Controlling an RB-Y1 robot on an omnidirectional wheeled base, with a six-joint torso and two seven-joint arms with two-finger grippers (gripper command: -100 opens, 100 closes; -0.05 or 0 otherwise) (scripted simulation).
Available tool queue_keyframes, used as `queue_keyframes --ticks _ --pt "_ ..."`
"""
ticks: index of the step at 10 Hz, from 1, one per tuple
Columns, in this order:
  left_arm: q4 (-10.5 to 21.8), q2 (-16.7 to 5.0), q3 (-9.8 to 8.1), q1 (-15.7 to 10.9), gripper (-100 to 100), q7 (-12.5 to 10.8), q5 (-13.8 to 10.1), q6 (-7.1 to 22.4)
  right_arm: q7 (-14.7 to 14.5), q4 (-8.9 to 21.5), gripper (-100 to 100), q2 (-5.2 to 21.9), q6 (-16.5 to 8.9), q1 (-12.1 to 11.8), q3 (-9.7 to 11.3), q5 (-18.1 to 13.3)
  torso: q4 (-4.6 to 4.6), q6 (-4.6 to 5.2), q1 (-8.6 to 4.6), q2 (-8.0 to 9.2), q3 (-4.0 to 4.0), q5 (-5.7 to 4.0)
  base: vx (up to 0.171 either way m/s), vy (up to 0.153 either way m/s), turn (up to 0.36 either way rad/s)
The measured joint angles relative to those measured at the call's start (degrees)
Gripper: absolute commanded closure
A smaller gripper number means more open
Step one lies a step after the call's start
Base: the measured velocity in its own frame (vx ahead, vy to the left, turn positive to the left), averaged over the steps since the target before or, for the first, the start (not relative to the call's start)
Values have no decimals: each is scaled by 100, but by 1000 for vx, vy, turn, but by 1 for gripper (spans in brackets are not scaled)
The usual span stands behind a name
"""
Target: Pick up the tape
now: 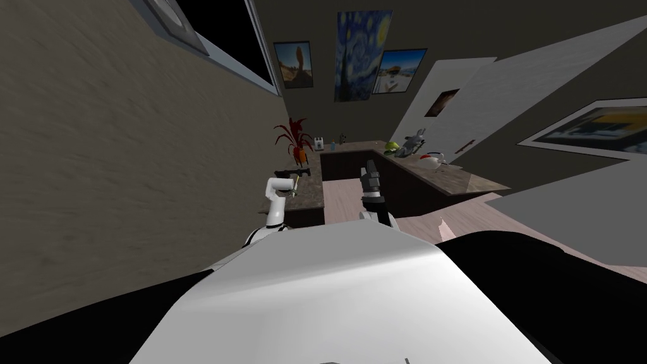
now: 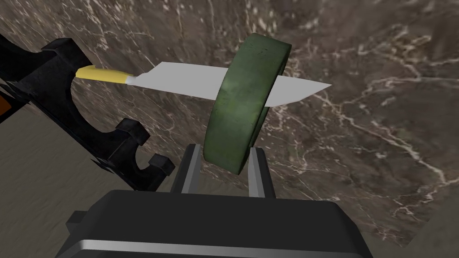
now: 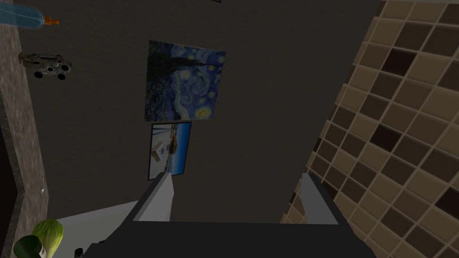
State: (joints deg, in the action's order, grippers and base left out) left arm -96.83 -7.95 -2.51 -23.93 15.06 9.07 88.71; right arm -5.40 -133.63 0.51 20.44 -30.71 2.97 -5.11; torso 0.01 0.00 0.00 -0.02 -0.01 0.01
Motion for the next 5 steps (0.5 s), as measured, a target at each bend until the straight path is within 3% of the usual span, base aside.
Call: queue_keyframes --ticks 1,2,3,5 --pt "0 0 0 0 100 0 0 0 0 0 0 0 0 0 0 0 0 0 0 0 0 0 0 0 0" --pt "0 1 -1 0 0 -2 -1 -1 0 0 0 0 0 0 0 0 0 1 -1 0 0 -1 0 0 0" --pt "0 1 -1 0 100 -2 -1 -1 0 0 0 0 0 0 0 0 0 0 -1 0 0 -1 -19 -10 -1" --pt "-162 21 16 -31 100 9 23 167 0 0 0 0 0 0 0 0 5 2 -13 15 9 -5 -29 -16 -4"
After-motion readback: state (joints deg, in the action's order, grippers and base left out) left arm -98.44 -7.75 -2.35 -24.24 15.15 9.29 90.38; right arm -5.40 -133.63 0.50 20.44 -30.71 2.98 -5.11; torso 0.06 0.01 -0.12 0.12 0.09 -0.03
